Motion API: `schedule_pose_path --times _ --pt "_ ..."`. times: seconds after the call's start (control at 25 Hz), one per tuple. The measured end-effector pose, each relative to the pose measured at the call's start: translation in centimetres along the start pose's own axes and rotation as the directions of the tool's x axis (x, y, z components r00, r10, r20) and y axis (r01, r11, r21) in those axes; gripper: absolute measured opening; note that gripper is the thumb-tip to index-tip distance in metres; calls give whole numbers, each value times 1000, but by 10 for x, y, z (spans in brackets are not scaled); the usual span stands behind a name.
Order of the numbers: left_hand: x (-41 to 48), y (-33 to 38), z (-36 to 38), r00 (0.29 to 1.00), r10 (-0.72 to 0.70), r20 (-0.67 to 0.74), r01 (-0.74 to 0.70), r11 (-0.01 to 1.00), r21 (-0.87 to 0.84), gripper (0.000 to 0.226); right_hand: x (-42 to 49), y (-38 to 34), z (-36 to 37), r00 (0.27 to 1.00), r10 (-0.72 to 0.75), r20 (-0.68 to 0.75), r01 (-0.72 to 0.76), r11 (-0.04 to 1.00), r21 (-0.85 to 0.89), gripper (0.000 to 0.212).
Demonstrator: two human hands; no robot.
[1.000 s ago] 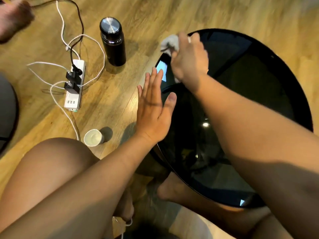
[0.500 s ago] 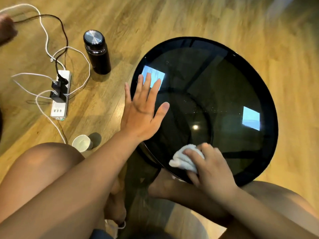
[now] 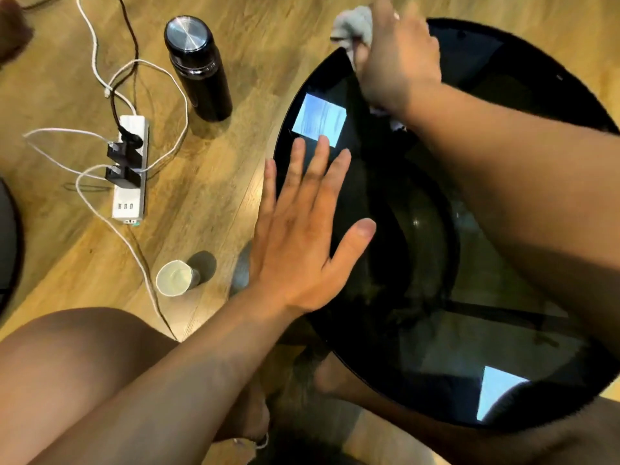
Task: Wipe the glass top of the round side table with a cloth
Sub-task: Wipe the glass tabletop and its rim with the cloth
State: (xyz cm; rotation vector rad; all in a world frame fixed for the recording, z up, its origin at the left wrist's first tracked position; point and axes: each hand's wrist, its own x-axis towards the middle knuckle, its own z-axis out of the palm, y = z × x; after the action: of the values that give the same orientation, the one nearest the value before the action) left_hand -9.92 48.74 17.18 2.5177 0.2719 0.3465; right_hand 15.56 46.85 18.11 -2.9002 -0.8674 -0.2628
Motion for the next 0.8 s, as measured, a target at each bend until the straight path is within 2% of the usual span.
schedule_pose_path --times 0.2,0.32,0.4,0.48,0.6,0.68,0.76,0.8 --pt "2 0 1 997 -44 -62 38 995 -97 65 -24 -9 -14 999 19 29 -21 997 80 46" --pt "2 -1 -1 995 -79 -66 70 988 -137 66 -117 -23 -37 993 -98 65 93 993 74 39" --pt "0 3 -4 995 -79 -67 68 987 -145 67 -202 -20 -61 980 -162 112 142 976 168 35" --pt "0 3 -5 996 -75 -50 71 993 -92 66 -273 -12 -81 953 -225 205 165 948 272 40" --pt "-5 11 -6 1000 -29 5 28 995 100 65 -338 25 -101 917 -285 278 227 948 221 43" --pt "-11 19 -1 999 0 49 -10 978 207 70 -346 76 -103 960 -149 236 120 983 136 45" --pt "-16 24 4 998 4 63 -20 963 268 76 -335 138 -103 981 127 144 -134 990 43 41" --pt "-16 25 5 998 -9 68 -10 959 282 78 -324 168 -101 955 275 113 -277 961 5 38"
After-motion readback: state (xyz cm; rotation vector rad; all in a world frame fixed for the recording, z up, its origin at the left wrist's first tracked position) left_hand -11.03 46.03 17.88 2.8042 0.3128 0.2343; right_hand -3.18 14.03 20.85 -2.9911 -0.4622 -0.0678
